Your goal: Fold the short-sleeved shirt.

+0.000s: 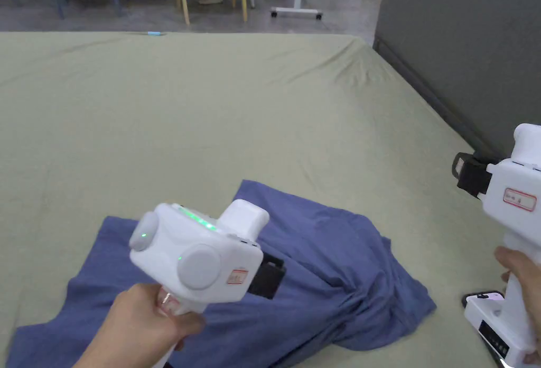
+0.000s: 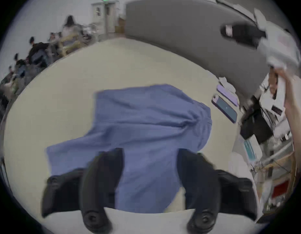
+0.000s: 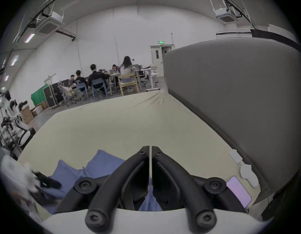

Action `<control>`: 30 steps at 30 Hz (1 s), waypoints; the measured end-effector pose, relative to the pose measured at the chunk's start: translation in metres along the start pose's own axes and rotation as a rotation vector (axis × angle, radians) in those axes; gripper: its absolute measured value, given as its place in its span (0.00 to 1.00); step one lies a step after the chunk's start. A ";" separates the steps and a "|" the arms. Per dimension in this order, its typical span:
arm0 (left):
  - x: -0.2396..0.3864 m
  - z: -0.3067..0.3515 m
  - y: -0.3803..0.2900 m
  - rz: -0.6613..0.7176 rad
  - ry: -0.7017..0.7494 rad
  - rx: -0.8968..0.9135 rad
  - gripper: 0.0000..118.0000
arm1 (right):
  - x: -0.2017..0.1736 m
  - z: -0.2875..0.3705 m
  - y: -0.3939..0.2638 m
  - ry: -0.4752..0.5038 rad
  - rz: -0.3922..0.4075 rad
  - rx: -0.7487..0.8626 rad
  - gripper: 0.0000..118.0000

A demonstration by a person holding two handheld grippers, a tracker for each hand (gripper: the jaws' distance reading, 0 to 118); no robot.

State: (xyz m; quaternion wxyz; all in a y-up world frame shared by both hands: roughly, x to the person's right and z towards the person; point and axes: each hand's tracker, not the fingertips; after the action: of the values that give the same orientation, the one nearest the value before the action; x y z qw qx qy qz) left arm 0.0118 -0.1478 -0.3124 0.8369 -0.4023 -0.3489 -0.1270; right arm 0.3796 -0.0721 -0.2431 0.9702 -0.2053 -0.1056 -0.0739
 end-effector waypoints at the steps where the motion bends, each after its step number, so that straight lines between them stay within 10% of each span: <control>1: -0.016 0.029 -0.014 0.028 0.059 0.053 0.52 | -0.009 0.001 -0.003 0.010 0.015 -0.003 0.05; 3: -0.038 0.082 -0.046 0.151 0.235 0.135 0.01 | -0.025 0.004 -0.012 0.034 0.030 -0.015 0.05; 7: -0.062 0.160 -0.107 0.261 0.457 0.181 0.01 | -0.054 0.009 -0.034 0.089 0.032 -0.028 0.05; 17: -0.091 0.169 -0.102 0.329 0.430 0.177 0.01 | -0.087 0.003 -0.042 0.123 0.089 -0.070 0.05; 18: -0.099 0.157 -0.093 0.341 0.397 0.182 0.04 | -0.087 0.003 -0.042 0.126 0.096 -0.070 0.05; 20: -0.127 0.126 -0.072 0.408 0.336 0.150 0.80 | -0.084 0.001 -0.043 0.124 0.107 -0.075 0.05; 30: -0.248 -0.060 -0.033 0.560 0.288 -0.120 0.84 | -0.043 -0.021 -0.067 0.004 0.134 -0.187 0.05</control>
State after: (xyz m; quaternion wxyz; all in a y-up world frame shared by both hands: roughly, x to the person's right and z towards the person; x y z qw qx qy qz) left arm -0.1554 -0.2318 -0.4895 0.8549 -0.5092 -0.0942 0.0322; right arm 0.3288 -0.1370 -0.2464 0.9498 -0.3012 -0.0824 -0.0189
